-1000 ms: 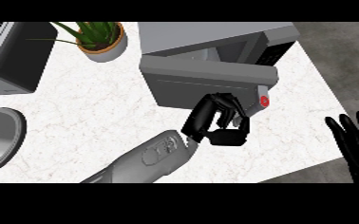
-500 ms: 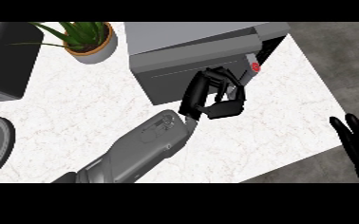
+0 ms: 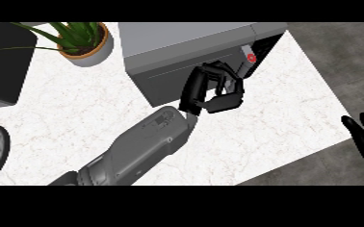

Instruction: Pick up the milk, place it into the microwave and close the microwave

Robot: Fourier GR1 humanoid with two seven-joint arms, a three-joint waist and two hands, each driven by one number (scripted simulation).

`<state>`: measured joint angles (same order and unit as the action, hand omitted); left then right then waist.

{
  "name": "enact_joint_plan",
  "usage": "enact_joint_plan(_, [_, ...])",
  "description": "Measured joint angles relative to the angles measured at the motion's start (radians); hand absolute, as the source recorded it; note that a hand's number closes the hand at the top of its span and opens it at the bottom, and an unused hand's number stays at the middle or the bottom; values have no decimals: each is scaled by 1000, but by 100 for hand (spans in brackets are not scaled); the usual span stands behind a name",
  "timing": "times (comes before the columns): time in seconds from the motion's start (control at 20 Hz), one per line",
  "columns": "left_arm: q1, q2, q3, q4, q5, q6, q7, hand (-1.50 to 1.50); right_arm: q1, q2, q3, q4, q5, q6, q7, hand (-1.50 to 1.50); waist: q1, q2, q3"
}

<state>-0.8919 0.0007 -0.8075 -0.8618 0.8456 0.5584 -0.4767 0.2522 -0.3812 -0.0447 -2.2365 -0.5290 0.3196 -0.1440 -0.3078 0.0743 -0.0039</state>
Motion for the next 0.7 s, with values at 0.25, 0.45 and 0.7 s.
enact_joint_plan(0.25, [1,-1,-3,12,30,-2,-50,150,-13,-12,-11,-14,-27,0,15,-150,-8,-1,1])
enact_joint_plan(0.45, [1,0,-7,19,52,-4,-85,150,-21,-21,-20,-21,-50,-2,28,-150,-14,0,1])
enact_joint_plan(0.7, [-1,1,-13,26,77,-3,-122,150,-35,-35,-38,-27,-77,-7,44,-150,-20,1,2])
